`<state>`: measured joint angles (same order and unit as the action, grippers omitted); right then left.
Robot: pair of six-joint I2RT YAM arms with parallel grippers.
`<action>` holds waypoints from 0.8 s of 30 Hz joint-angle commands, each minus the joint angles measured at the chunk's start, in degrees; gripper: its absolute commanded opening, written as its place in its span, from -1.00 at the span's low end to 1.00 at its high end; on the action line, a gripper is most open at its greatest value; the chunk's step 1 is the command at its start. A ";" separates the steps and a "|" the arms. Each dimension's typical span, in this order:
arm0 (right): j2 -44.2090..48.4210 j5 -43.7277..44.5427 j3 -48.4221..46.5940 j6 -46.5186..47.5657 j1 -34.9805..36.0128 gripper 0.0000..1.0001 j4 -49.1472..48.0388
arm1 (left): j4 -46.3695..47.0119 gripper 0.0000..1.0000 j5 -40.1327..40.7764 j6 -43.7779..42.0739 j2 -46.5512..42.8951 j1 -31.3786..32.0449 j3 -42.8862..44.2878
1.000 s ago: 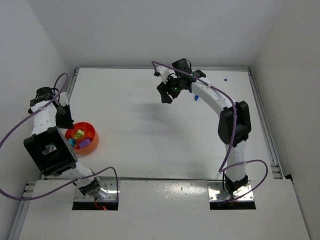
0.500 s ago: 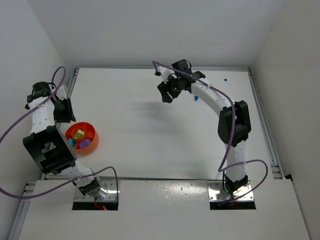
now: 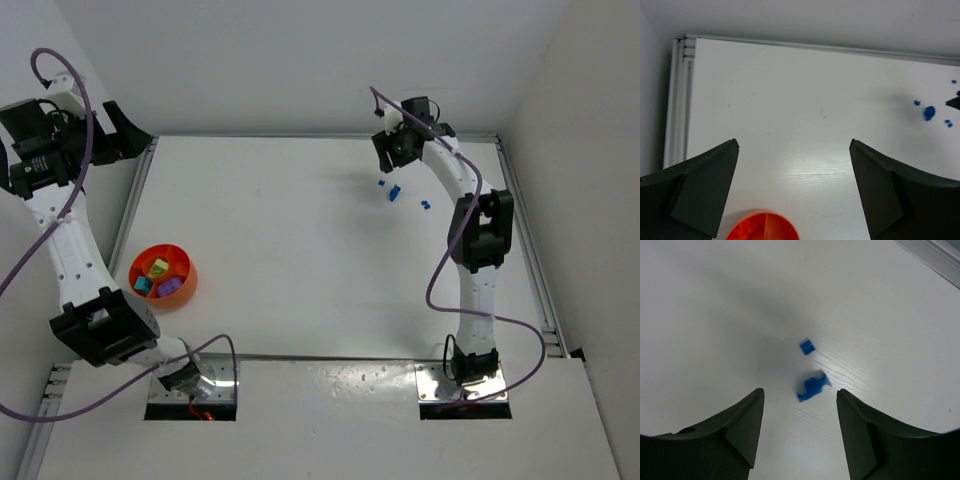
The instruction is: Sort the legos into containers by color
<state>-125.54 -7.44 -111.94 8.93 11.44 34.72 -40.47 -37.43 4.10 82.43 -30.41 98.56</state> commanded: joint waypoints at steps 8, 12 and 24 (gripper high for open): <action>-7.36 7.27 -6.71 -11.27 -2.83 0.59 4.56 | 3.11 0.99 -1.42 9.34 5.19 3.60 0.05; -8.67 5.53 -6.71 -15.78 -2.83 0.66 5.18 | 4.26 0.99 -0.89 9.96 5.19 4.13 -1.17; -10.96 7.18 -3.02 -20.44 -3.36 0.31 5.62 | 4.78 0.99 1.66 10.58 5.19 4.66 -2.84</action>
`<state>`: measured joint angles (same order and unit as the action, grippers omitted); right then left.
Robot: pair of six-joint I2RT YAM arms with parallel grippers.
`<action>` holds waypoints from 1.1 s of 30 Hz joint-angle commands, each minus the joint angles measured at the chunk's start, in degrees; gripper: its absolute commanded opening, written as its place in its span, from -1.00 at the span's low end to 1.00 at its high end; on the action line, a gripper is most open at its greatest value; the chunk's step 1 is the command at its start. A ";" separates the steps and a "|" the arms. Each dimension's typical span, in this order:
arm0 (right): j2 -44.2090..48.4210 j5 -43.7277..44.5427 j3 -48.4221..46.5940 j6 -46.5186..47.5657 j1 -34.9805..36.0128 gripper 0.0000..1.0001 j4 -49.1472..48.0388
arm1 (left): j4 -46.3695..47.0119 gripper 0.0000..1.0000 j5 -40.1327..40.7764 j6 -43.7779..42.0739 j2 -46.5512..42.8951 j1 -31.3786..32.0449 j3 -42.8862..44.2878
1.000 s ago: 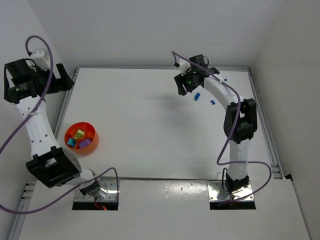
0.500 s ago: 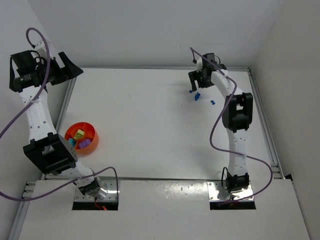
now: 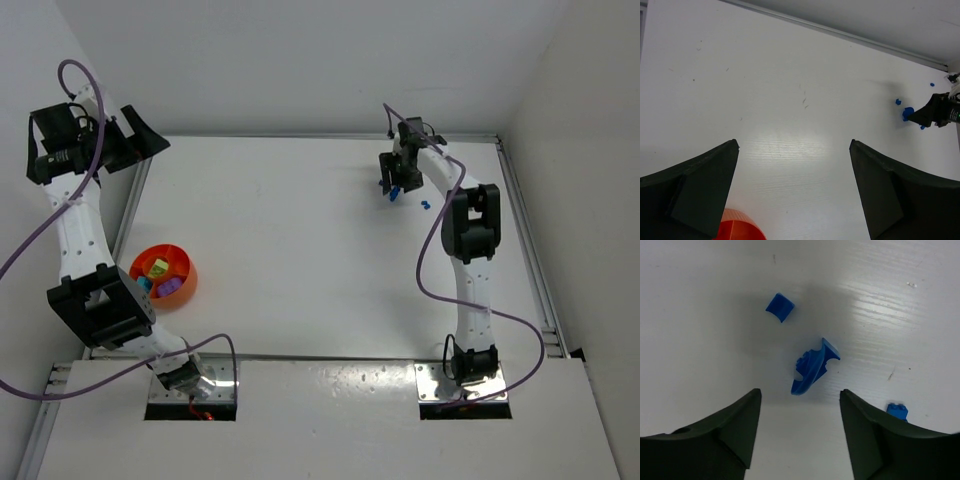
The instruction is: Sort the legos into containers by color
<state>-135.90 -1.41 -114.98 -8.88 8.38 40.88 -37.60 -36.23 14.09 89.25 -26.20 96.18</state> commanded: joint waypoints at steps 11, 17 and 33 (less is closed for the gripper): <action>-0.96 -1.04 0.02 0.00 -0.82 -0.80 -1.07 | 1.92 0.99 2.92 0.51 -4.53 0.44 -3.36; 3.17 -13.67 3.69 5.09 -0.82 -1.00 -1.07 | 1.92 0.99 -2.60 -3.43 -6.98 0.44 -8.01; 19.18 -44.11 14.08 8.36 17.26 -1.00 -15.45 | 2.54 0.99 -9.91 -6.35 -14.80 0.44 -18.31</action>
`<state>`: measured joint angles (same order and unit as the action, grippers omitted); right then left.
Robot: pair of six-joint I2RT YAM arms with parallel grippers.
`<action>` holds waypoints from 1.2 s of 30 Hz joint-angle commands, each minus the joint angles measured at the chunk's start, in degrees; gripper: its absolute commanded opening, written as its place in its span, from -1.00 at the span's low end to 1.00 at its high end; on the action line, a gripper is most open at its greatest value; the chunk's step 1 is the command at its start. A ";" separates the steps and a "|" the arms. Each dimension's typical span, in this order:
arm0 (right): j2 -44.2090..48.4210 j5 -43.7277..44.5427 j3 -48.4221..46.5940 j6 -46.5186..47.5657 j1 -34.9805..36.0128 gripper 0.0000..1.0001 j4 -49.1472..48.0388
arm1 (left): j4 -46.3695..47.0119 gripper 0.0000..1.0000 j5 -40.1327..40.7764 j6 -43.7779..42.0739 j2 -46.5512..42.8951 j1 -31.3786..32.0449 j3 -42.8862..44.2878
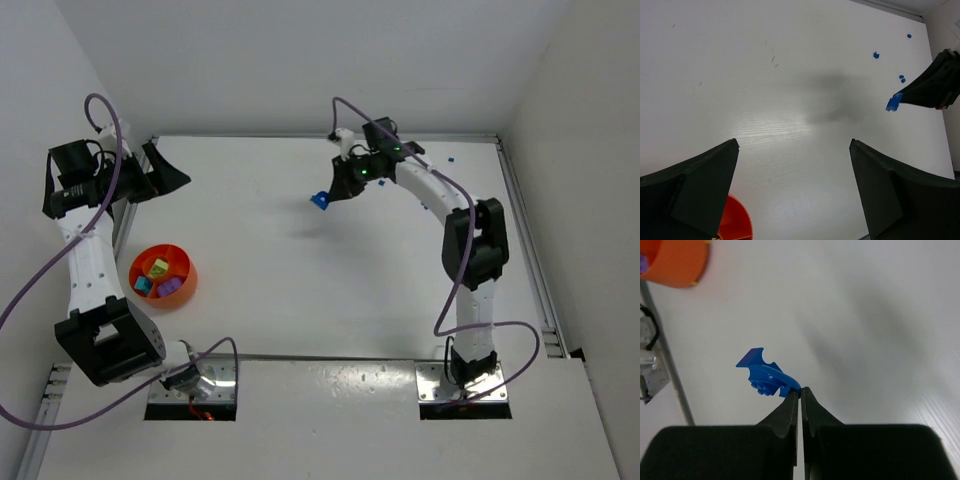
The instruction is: Sort the legos into containers by color
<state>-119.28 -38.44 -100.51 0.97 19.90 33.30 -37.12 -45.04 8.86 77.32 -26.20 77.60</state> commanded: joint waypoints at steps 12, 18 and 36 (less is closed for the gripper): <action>-15.88 -1.91 -24.54 -1.67 23.60 -1.00 -17.56 | 1.44 0.99 -9.63 2.73 -1.82 -11.15 0.88; -15.89 -0.16 -19.39 -10.00 27.21 -1.00 -29.77 | 4.95 0.99 -11.30 7.30 -1.21 -13.36 -0.52; -11.15 7.15 -12.70 -16.27 28.89 -1.00 -36.38 | -18.15 0.67 -8.05 -23.00 0.73 -10.20 -0.96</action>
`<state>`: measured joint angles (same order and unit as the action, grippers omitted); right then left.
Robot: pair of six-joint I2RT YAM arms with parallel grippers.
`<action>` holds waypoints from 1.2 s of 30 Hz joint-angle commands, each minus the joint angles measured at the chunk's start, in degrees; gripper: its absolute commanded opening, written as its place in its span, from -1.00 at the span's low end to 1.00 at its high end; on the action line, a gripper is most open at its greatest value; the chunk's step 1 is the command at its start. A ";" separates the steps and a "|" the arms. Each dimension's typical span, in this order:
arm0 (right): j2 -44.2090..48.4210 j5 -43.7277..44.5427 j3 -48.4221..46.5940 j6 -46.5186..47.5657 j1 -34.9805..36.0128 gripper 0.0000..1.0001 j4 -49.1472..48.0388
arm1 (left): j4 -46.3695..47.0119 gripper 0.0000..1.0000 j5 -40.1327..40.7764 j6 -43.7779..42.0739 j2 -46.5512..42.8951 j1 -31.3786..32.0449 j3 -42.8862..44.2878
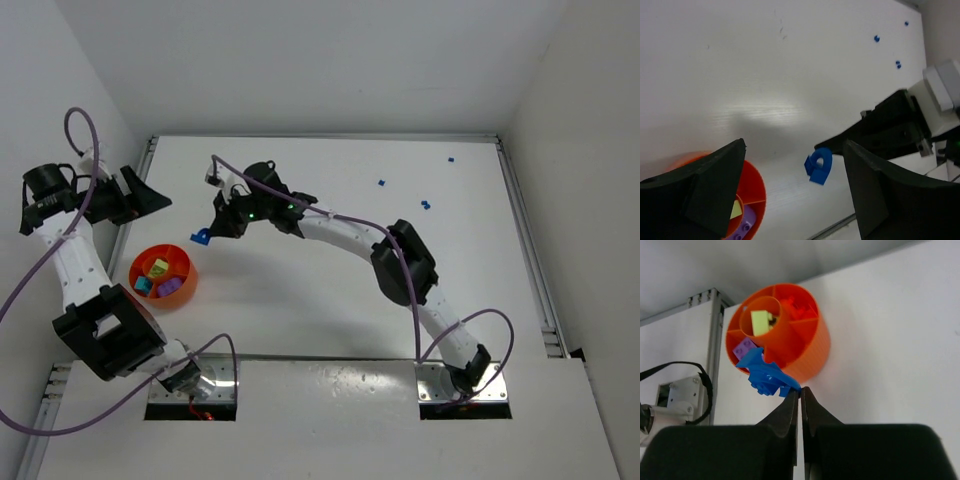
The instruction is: Sort the legos into containers by color
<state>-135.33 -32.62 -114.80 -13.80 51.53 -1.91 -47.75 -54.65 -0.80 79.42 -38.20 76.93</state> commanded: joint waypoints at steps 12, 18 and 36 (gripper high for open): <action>10.35 -4.38 7.75 1.67 -5.39 -1.00 10.61 | -11.59 0.19 5.51 -24.35 -4.18 15.07 -3.36; 10.35 -5.00 7.75 0.54 -5.39 -1.00 10.09 | -5.17 0.46 10.70 -16.97 -4.71 26.13 -3.89; 12.10 -5.00 9.07 0.00 -5.39 -1.00 9.03 | -2.09 0.29 13.53 -13.70 -0.76 30.72 -4.94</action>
<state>-127.63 -36.53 -105.56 -13.28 46.04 9.50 -51.05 -39.62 -14.66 78.30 -7.84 72.60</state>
